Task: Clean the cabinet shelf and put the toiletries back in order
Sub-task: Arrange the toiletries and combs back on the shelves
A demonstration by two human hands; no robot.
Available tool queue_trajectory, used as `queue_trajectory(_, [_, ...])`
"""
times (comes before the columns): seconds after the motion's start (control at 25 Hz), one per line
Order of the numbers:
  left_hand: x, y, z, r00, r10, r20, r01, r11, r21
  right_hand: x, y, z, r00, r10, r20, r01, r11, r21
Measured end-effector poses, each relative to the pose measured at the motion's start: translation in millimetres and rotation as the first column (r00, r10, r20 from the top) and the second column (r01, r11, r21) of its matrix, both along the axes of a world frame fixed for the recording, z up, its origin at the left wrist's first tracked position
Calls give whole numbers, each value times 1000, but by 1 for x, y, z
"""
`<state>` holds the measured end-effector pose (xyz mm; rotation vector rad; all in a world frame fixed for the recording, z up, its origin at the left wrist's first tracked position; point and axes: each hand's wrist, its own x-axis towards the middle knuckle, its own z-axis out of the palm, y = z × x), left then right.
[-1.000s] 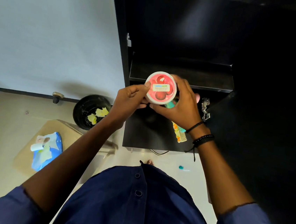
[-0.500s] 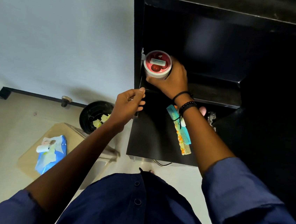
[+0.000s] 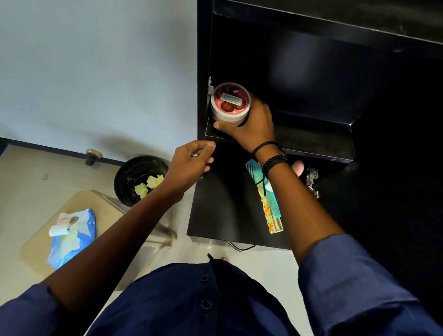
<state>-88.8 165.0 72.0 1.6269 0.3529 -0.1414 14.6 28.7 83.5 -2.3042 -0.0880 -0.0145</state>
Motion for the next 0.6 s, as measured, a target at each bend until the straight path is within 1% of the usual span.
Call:
queue_trajectory(0.16, [-5,2,0,1000,-23,9,23,1000,-15,-18,-6,-3,997,-77,-15,78,996,32])
queue_trajectory(0.24, [-11,2,-1,1000,-28,-1,27,999,-21,-33,-9,-6,994,-111,4,110,993,48])
queue_trajectory(0.4, [-31,1,-11,996,-83,-28,82,996,-28,-85,-13,-14,963,-232,138,231,973,21])
queue_trajectory(0.52, [-54,-2,-25,982,-185,-37,185,983,1,-135,-16,-34,916,-336,218,332,942,56])
queue_trajectory(0.6, [-74,-5,-42,955,-291,-58,293,955,46,-175,-21,-55,906,-389,168,389,921,34])
